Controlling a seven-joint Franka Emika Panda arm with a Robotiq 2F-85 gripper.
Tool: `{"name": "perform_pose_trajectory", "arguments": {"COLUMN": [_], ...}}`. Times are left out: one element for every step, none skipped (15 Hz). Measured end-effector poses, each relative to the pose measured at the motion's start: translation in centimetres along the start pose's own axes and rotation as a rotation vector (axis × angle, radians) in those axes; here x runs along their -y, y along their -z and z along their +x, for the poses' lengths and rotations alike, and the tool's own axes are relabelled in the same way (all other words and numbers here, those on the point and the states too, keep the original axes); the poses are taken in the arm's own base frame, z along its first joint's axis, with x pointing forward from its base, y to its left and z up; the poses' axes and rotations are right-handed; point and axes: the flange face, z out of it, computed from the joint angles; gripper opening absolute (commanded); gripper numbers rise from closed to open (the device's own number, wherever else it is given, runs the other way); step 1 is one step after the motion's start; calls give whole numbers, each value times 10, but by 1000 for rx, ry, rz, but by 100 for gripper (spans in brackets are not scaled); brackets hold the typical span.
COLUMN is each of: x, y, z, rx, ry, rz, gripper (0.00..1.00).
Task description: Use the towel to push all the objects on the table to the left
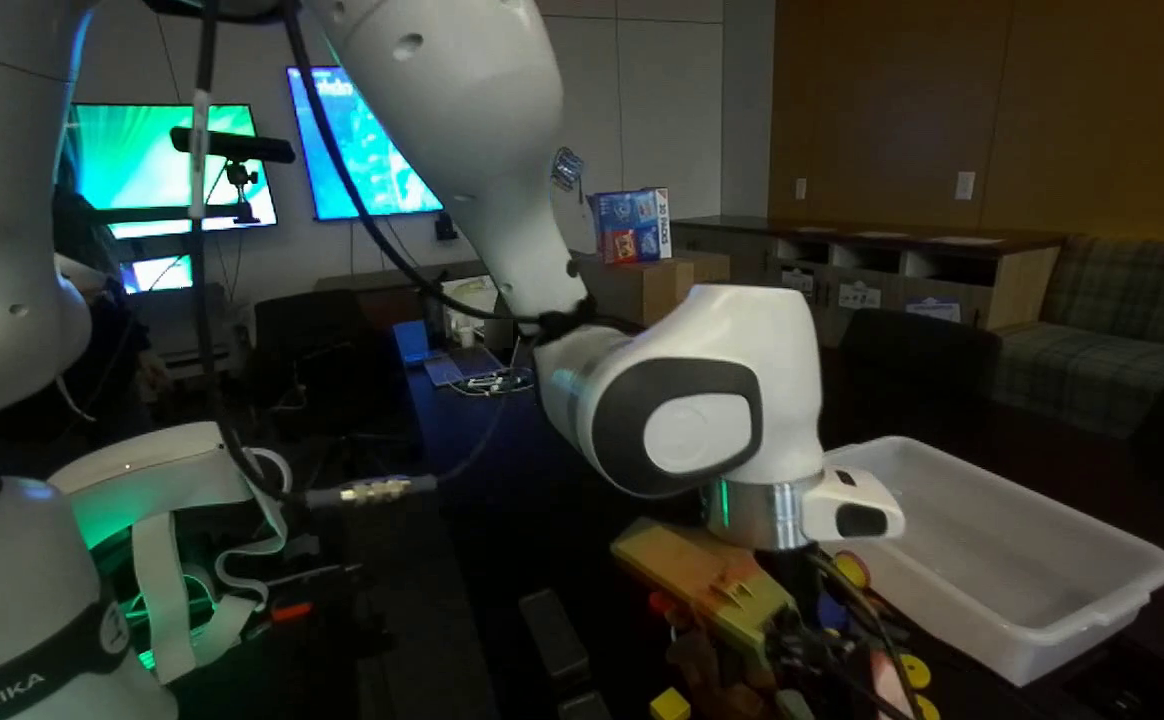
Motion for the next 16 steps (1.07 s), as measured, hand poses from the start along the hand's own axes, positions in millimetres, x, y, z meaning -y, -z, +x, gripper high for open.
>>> {"name": "perform_pose_trajectory", "arguments": {"x": [-14, -29, -43, -56, -70, -83, -96, -108, -119, -130, -140, -149, -157, -163, -169, -174], "y": [-15, -31, -47, -61, -77, -91, -104, -117, -128, -139, -149, -155, -160, -165, -169, -172], "z": [4, 9, 12, 15, 18, 20, 21, 22, 22, 22, 23, 25, 27, 30, 33, 36], "rx": [6, 11, 14, 16, 18, 20, 23, 26, 30, 35, 42, 49, 58, 69, 81, 95], "ry": [-8, -16, -26, -37, -50, -63, -76, -90, -101, -113, -124, -133, -142, -149, -153, -151], "rz": [3, 6, 7, 7, 7, 8, 13, 18, 24, 29, 35, 40, 44, 49, 57, 66], "gripper": [100, 100, 100, 100, 100, 100, 100, 100, 100, 100, 100, 100, 100, 84, 73, 67]}}
